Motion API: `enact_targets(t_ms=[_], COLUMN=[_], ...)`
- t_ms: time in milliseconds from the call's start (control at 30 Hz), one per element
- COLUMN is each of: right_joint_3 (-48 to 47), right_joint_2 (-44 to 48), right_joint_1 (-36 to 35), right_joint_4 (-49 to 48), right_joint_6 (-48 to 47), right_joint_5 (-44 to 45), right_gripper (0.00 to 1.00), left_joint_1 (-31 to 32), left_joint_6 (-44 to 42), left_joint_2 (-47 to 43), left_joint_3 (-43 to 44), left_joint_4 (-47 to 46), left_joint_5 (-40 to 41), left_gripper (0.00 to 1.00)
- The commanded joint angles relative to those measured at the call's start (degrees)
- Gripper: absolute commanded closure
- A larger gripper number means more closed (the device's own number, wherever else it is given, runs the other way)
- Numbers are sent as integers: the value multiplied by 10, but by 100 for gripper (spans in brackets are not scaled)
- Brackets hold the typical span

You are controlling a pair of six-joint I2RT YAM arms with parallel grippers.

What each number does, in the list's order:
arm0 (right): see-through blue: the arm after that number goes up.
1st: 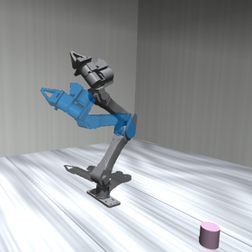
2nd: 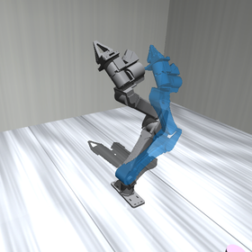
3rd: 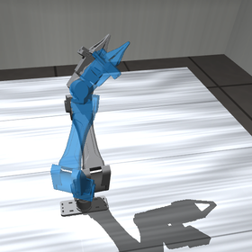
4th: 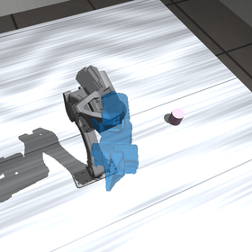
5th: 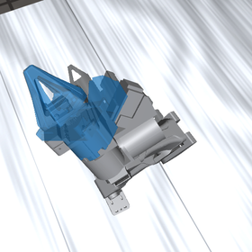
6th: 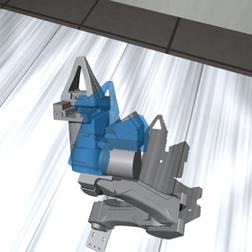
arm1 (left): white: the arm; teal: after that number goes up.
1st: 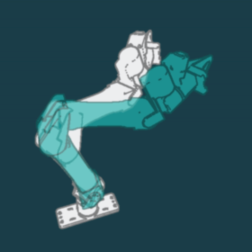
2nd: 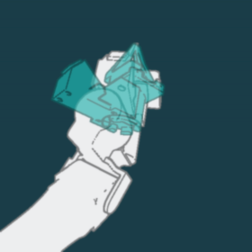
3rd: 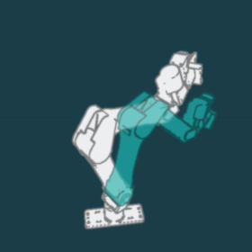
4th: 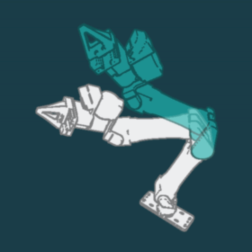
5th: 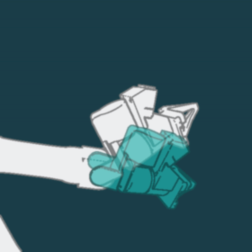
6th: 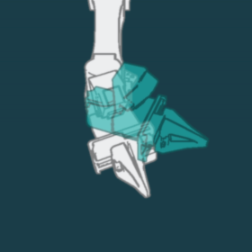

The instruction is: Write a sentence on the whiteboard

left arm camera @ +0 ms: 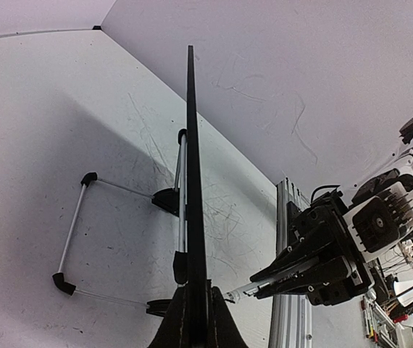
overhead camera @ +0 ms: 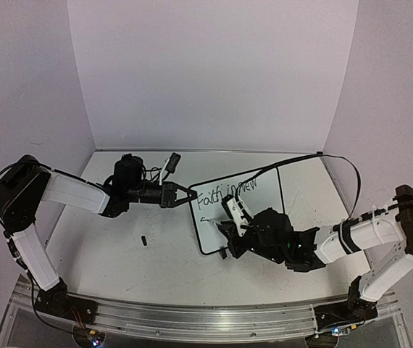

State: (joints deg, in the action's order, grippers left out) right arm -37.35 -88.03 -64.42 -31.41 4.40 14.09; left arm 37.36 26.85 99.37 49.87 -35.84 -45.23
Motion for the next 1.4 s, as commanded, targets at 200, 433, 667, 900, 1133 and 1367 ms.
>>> enact_targets(t_ms=[200,433,667,900,1133,1367], right_joint_3=[8,2,-14,-34,1,6], right_joint_2=[9,-1,-16,-29,18,30], right_joint_1=[1,-1,-1,-1,-2,-1], right_joint_4=[6,2,-5,-10,-43,-47], right_joint_6=[10,9,6,4,6,9], right_joint_5=[-15,-24,-27,-27,-24,2], right_gripper=[100,100,100,100,100,100], left_joint_1=[23,23,23,23,23,23], left_joint_6=[2,2,2,2,1,2], left_joint_2=[0,0,-2,-4,-5,-2], left_joint_3=[18,18,18,17,17,18], left_joint_4=[12,12,12,12,12,12], left_joint_5=[-52,-52,-52,-52,-51,-54], left_gripper=[100,100,100,100,100,100])
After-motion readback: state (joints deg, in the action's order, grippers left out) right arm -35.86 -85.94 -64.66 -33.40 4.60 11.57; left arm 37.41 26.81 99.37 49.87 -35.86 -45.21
